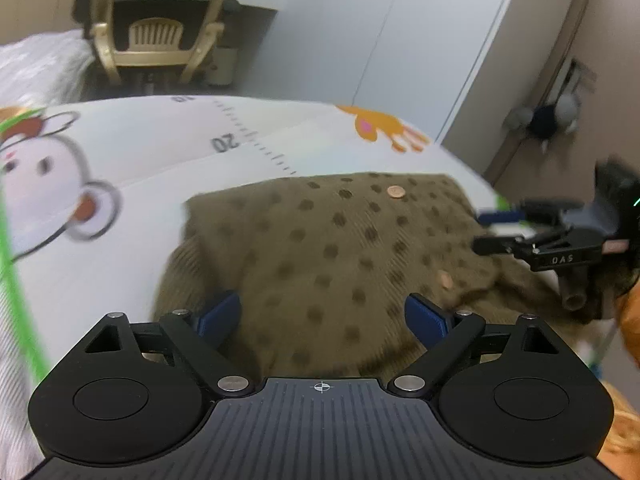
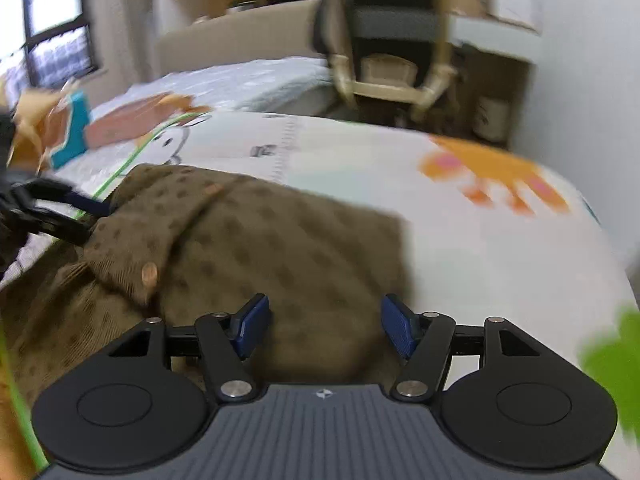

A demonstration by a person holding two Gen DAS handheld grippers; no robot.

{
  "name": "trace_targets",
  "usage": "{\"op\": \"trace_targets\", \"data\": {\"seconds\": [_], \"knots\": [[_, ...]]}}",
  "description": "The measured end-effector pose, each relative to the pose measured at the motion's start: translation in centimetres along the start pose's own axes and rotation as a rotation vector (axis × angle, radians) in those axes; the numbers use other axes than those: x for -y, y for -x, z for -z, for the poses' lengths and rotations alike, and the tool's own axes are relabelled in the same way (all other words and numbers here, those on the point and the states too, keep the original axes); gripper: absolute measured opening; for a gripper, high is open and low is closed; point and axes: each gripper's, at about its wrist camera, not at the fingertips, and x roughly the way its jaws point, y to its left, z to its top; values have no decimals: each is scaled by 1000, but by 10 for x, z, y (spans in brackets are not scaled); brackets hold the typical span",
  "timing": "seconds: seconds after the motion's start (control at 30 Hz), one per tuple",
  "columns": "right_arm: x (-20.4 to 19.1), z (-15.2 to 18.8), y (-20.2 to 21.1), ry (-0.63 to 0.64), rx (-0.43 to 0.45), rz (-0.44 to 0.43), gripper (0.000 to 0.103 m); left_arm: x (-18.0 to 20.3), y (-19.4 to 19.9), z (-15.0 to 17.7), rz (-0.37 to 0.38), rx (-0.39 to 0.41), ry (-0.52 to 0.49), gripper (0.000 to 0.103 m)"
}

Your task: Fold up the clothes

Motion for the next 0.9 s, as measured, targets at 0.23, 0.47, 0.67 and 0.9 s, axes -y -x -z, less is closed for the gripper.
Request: {"op": "trace_targets", "data": {"seconds": [0.23,0.47,0.67,0.9], "knots": [[21,1,16,-167,92,-10,63,-14,11,-2,-72,52,115,96],[-11,-10,-28,-60,82,7,10,6,-37,-5,-192,22,20,25],[-41,-16,55,70,197,-8,8,50,47,-17,-135,105,-127,16],[-51,44,83,87,59,-52,19,57,72,47,-68,-11,-81,46]]}}
